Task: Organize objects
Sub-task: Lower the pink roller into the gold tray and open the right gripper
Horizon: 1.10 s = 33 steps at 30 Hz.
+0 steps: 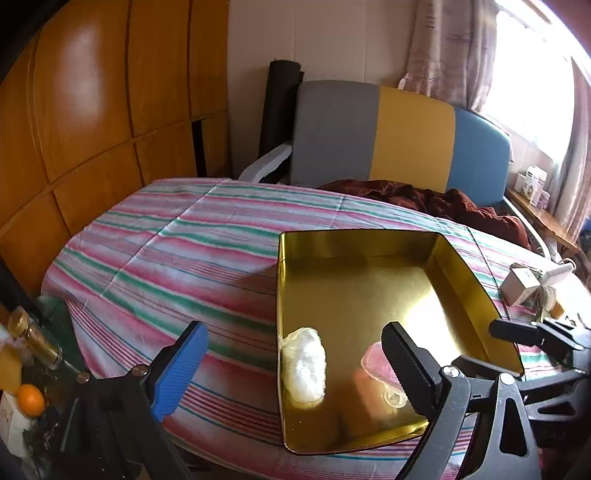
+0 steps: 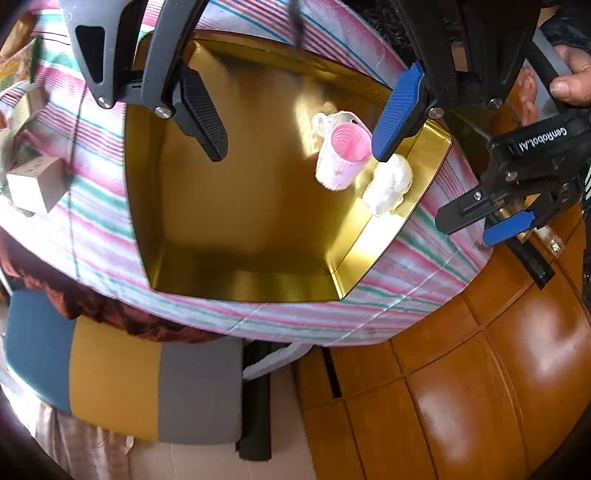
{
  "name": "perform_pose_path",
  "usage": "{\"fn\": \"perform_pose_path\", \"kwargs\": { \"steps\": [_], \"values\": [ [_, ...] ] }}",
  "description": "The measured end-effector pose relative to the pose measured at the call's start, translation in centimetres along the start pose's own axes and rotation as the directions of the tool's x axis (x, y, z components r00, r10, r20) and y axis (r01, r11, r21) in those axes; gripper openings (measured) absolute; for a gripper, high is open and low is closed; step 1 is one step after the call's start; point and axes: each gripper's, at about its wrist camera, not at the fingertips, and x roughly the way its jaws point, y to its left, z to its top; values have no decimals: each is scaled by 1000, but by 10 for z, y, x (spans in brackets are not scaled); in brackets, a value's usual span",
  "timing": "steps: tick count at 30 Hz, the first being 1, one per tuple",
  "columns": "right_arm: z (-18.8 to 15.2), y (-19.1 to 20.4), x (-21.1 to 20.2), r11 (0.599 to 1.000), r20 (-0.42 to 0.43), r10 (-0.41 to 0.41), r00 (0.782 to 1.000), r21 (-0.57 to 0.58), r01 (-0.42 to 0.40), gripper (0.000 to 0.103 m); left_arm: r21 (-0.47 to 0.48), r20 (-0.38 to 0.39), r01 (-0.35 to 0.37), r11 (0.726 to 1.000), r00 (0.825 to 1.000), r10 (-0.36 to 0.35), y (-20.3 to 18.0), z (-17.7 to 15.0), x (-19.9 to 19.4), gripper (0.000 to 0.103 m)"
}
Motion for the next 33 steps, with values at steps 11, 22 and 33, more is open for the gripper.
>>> {"fn": "perform_pose_path", "kwargs": {
  "steps": [11,22,33],
  "values": [
    [-2,-14,-23,991,94,-133,987,23,132,82,88,42,27,996,999,-31,-27,2,-13,97],
    [-12,-51,-38,977,94,-197,976,108,187,82,169,43,81,982,995,-89,-62,5,-16,97],
    [-25,-105,-65,936,88,-298,951,224,272,82,288,59,139,948,985,-162,-106,5,-24,97]
  ]
}}
